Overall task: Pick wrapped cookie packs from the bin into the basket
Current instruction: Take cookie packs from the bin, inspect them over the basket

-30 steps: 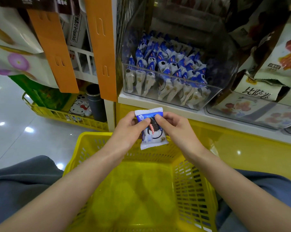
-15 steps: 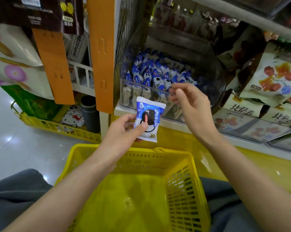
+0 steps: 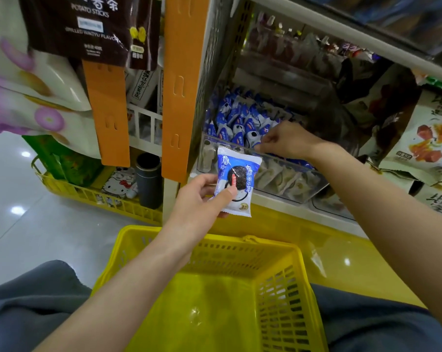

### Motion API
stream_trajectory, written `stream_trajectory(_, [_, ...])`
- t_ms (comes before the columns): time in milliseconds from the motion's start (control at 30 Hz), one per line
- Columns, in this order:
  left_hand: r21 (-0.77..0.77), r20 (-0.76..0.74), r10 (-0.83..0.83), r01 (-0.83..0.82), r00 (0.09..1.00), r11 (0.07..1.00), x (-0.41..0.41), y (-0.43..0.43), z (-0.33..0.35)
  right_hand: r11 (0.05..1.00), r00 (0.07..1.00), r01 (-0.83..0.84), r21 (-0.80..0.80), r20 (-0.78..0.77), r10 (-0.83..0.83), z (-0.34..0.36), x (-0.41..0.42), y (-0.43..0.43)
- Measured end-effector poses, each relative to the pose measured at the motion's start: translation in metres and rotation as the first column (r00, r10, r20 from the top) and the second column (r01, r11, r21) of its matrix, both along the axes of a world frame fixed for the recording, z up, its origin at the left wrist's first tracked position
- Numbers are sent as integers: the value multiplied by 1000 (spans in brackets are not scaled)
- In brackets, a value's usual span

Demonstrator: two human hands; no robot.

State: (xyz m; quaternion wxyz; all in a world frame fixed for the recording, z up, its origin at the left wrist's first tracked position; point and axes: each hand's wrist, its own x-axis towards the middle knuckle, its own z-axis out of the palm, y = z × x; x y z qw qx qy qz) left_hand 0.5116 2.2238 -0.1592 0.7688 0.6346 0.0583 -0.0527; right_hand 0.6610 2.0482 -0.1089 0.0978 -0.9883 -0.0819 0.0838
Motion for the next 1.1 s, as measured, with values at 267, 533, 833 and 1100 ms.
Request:
stream_trajectory(267, [-15,4,-4,4,1000,1000,-3,3,2,984,994,102,147,-47,-96,2,0,7])
stream_trajectory(533, [-61,59,-1,5,998,998,-5,0,6,919,888,-53,391,440,-136,37,-57,6])
stream_trajectory(833, [-192,160,-72,103,984,976,-9,-6,10,708,983,21,706,114,-143,29,-125,10])
stream_trajectory(1100, [-337,0,-215,202,977,919,-10,-8,0,509,965,222,832,-263,9,6,-141,5])
